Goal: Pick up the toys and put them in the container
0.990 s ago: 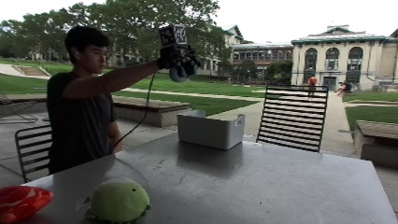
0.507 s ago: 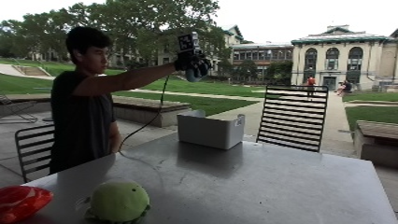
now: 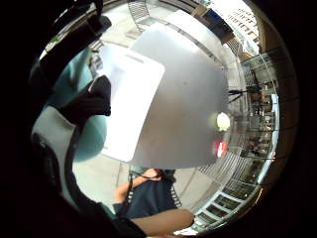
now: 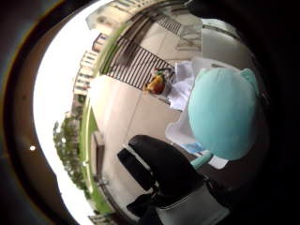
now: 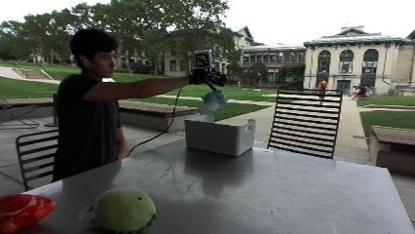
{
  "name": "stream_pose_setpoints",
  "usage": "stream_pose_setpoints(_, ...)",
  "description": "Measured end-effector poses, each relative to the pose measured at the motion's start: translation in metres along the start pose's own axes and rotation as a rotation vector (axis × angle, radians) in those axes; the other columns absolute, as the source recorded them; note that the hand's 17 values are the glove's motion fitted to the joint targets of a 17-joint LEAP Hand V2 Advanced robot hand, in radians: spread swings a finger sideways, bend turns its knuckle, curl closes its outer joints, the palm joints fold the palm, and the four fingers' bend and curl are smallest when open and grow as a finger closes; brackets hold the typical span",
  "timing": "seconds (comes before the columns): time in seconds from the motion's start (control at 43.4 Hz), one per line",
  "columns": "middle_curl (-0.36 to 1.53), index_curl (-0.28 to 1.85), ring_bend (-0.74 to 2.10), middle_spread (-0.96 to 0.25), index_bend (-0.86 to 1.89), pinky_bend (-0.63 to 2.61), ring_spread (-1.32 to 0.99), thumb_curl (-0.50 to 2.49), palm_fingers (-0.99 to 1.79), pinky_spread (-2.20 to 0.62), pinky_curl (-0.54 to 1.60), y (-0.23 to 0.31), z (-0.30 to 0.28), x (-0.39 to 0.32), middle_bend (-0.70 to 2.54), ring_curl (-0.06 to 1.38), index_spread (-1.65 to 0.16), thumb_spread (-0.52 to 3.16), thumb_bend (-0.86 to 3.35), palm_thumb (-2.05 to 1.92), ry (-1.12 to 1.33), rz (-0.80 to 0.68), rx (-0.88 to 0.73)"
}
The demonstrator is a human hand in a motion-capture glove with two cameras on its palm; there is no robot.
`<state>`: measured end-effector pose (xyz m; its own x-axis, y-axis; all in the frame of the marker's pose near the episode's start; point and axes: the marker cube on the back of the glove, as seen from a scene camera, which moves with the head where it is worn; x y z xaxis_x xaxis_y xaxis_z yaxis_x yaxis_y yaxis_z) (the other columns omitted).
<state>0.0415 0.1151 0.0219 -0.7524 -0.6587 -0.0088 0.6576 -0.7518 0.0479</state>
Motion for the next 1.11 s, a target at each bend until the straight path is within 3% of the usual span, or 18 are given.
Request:
stream_pose_setpoints(0.069, 0.55, 0.23, 0.8, -0.14, 0.14, 1.38, -0.23, 0.72, 0.01, -0.23, 0.49, 0.002, -0.003, 0.004, 0.24, 0.5, -0.33, 0.95, -0.17, -0.08, 0.004, -0.03, 0.016)
stream_pose_setpoints(0.253, 0.5, 0.24, 0.71, -0.01, 0.17, 1.38, -0.1, 0.55, 0.01, -0.12, 0.45, 0.004, -0.012, 0.012, 0.19, 0.41, -0.32, 1.0, -0.12, -0.15, -0.014, 0.001, 0.032)
stream_pose_setpoints(0.391, 0.5, 0.27, 0.68, 0.0, 0.18, 1.31, -0.05, 0.46, -0.01, -0.08, 0.41, 0.015, -0.028, 0.055, 0.2, 0.39, -0.32, 1.01, -0.11, -0.15, 0.04, -0.01, 0.027)
stream_pose_setpoints(0.53, 0.5, 0.3, 0.56, -0.01, 0.2, 1.14, -0.05, 0.39, -0.1, -0.06, 0.37, 0.031, -0.035, 0.063, 0.24, 0.36, -0.32, 1.01, -0.11, -0.14, 0.174, 0.118, 0.042)
stream_pose_setpoints(0.576, 0.5, 0.3, 0.53, -0.02, 0.19, 1.1, -0.06, 0.37, -0.11, -0.06, 0.35, 0.041, -0.041, 0.078, 0.23, 0.34, -0.31, 1.01, -0.11, -0.14, 0.184, 0.089, 0.041)
stream_pose_setpoints(0.622, 0.49, 0.31, 0.5, -0.02, 0.18, 1.06, -0.07, 0.35, -0.11, -0.06, 0.34, 0.049, -0.046, 0.103, 0.23, 0.34, -0.31, 1.01, -0.11, -0.14, 0.183, 0.057, 0.042)
stream_pose_setpoints(0.783, 0.47, 0.31, 0.38, -0.05, 0.15, 0.93, -0.12, 0.29, -0.15, -0.05, 0.3, 0.065, -0.057, 0.186, 0.19, 0.3, -0.31, 0.99, -0.11, -0.14, 0.257, 0.268, 0.074)
stream_pose_setpoints(1.105, 0.43, 0.27, 0.3, -0.07, 0.11, 0.88, -0.16, 0.23, -0.13, 0.01, 0.29, 0.131, -0.061, 0.469, 0.18, 0.29, -0.3, 0.9, -0.11, -0.15, 0.319, 0.516, 0.055)
